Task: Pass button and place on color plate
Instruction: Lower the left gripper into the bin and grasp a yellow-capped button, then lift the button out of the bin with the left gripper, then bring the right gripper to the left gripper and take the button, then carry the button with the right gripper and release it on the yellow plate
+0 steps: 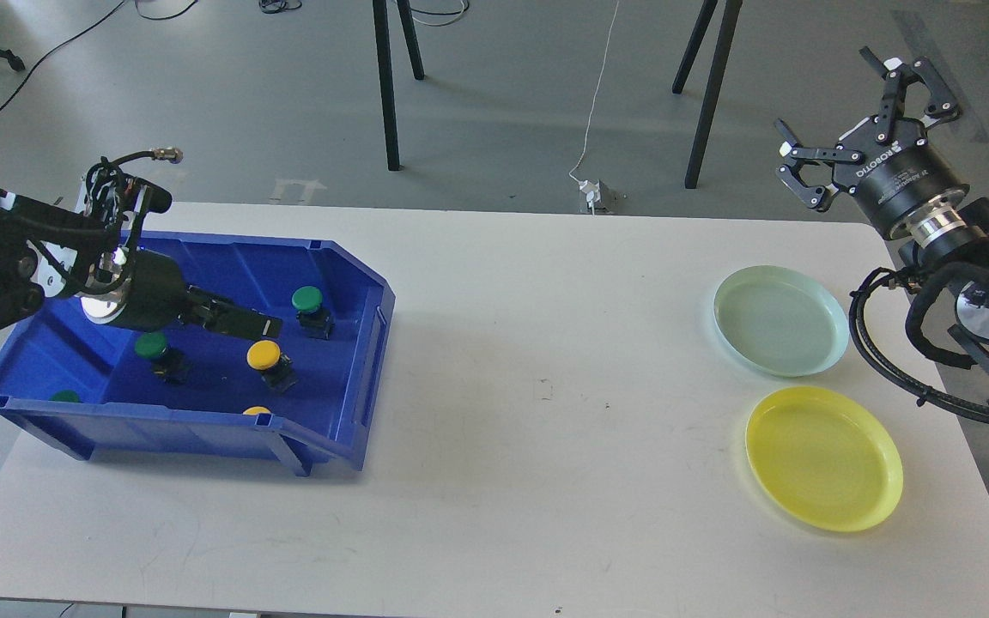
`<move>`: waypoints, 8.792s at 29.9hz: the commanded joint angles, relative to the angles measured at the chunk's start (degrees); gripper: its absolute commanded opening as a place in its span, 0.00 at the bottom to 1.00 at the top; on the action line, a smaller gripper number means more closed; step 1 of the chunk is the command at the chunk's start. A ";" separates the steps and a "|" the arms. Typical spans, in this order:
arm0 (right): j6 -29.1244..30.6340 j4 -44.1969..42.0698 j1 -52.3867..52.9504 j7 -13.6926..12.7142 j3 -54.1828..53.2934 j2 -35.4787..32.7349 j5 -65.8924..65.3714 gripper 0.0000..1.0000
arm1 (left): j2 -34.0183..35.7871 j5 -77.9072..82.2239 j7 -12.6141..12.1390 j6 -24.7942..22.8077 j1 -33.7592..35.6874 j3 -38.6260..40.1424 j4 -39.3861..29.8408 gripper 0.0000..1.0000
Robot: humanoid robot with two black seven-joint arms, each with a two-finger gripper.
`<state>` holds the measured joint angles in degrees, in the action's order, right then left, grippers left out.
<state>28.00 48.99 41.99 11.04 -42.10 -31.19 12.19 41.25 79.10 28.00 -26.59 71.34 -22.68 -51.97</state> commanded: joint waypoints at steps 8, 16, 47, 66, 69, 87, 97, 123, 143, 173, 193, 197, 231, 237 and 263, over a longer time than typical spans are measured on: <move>0.00 -0.65 -0.85 0.04 0.09 -0.01 0.03 1.00 | -1.52 0.09 0.00 0.31 -2.78 0.01 2.05 0.97; 0.00 -0.74 -1.03 0.21 0.09 0.34 0.03 1.00 | -3.63 0.00 0.00 1.19 -4.28 0.18 4.07 0.97; 0.00 -0.65 -3.49 0.47 -0.44 0.08 0.12 1.00 | -7.59 0.00 0.00 2.60 -8.59 0.62 10.93 0.88; 0.00 -0.56 -5.16 0.47 -0.53 0.08 0.20 1.00 | -7.59 3.25 0.00 6.20 -9.64 0.09 11.19 0.12; 0.00 -0.56 -5.16 0.47 -0.53 0.08 0.20 1.00 | -7.59 3.08 0.00 6.20 -9.38 0.53 11.11 0.10; 0.00 -1.00 -6.74 0.48 -0.35 0.52 0.12 1.00 | 17.80 3.34 0.00 1.20 10.03 3.78 -19.02 0.06; 0.00 0.40 -8.06 1.27 -2.29 -0.01 0.38 1.00 | 24.68 -18.78 0.00 -1.41 10.41 17.14 -34.15 0.06; -22.89 37.94 -5.52 16.96 10.54 -7.40 -36.53 0.99 | -9.87 -48.52 0.00 1.63 -16.50 35.87 -18.78 0.06; -24.92 32.93 1.61 16.96 18.89 5.88 -37.24 0.98 | -9.87 -51.33 0.00 0.75 -16.59 35.95 -18.43 0.06; -24.93 32.75 2.05 16.96 18.81 5.97 -36.80 0.30 | -9.78 -51.42 0.00 0.23 -16.59 35.95 -18.43 0.06; -25.63 33.54 1.00 16.96 18.46 3.25 -36.10 0.00 | -10.49 -53.79 0.00 -0.04 -16.59 35.95 -17.37 0.79; -25.63 34.59 -1.64 16.96 15.56 1.05 -36.10 0.00 | -10.49 -53.96 0.00 -0.04 -16.59 35.95 -17.37 0.80; -56.00 39.09 -49.81 16.96 5.53 -18.30 -44.20 0.07 | -10.93 -55.55 0.00 -1.41 -16.94 37.54 -15.00 0.87; -56.00 35.39 -49.28 16.96 5.36 -13.73 -40.32 0.34 | -10.93 -55.55 0.00 -1.41 -16.94 37.54 -15.00 0.87; -48.84 42.85 -49.81 16.96 -7.55 -13.54 -27.93 0.89 | -11.01 -55.55 0.00 -1.41 -16.94 37.62 -15.00 0.88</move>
<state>-24.58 91.06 -7.73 28.01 -45.98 -44.54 -18.46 30.30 23.48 28.00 -28.00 54.40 14.85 -66.98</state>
